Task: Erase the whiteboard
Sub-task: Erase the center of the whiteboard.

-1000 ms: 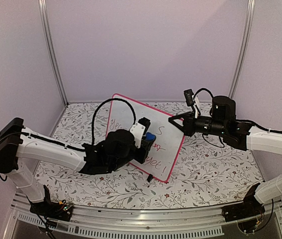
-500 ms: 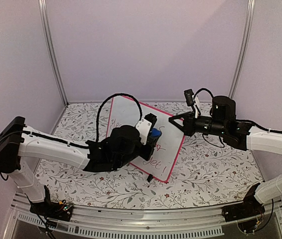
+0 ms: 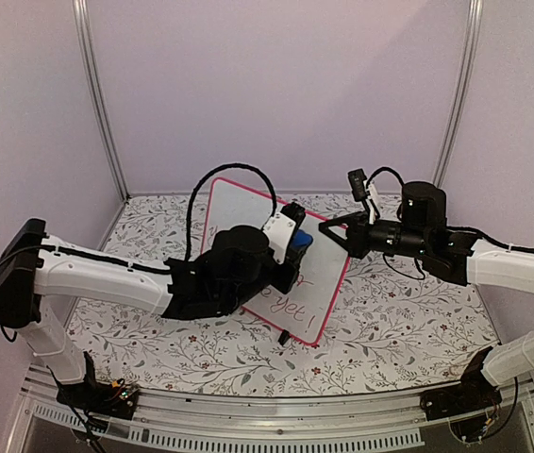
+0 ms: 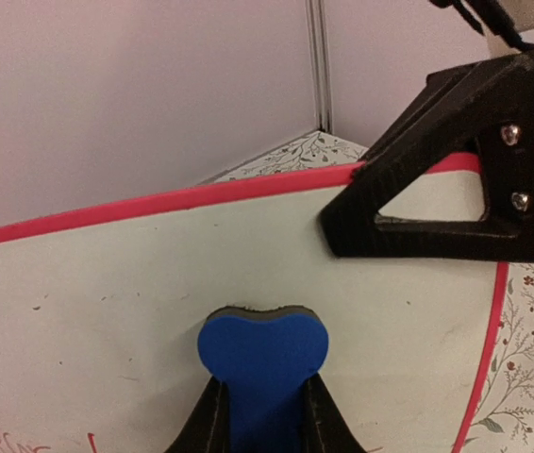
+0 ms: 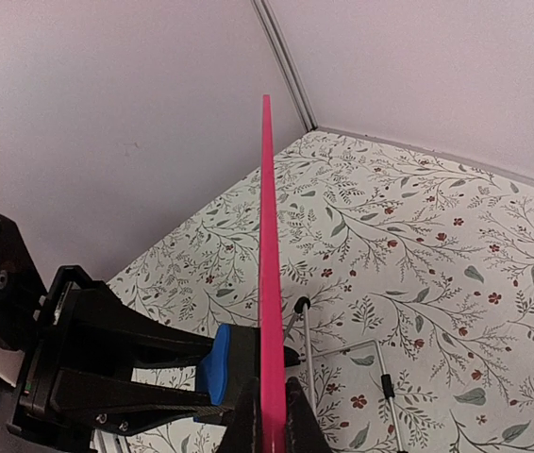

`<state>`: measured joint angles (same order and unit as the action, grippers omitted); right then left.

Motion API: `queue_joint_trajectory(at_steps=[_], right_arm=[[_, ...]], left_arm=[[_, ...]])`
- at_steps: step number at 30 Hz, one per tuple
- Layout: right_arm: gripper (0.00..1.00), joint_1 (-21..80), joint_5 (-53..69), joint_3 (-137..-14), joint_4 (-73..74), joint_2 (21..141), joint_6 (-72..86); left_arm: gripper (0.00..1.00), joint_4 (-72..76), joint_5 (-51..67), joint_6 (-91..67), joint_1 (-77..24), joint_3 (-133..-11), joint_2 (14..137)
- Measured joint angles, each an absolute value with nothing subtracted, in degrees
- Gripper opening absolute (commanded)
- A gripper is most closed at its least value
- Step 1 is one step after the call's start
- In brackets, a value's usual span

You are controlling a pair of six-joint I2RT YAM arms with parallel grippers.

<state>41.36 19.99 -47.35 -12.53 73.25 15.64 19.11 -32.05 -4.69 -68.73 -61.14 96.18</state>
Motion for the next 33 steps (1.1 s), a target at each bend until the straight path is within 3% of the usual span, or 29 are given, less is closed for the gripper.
queue_joint_trajectory(at_steps=[13,33], right_arm=[[0.0,41.52,20.38,-47.35,-12.8,73.25,15.29],[0.0,41.52,19.81,-47.42,-12.78,73.47,15.64]], left_arm=[[0.16,20.43,-32.64,-3.97,-68.73,-61.82,96.25],[0.16,23.2,-33.95,-12.23,-69.19,-52.27,95.57]])
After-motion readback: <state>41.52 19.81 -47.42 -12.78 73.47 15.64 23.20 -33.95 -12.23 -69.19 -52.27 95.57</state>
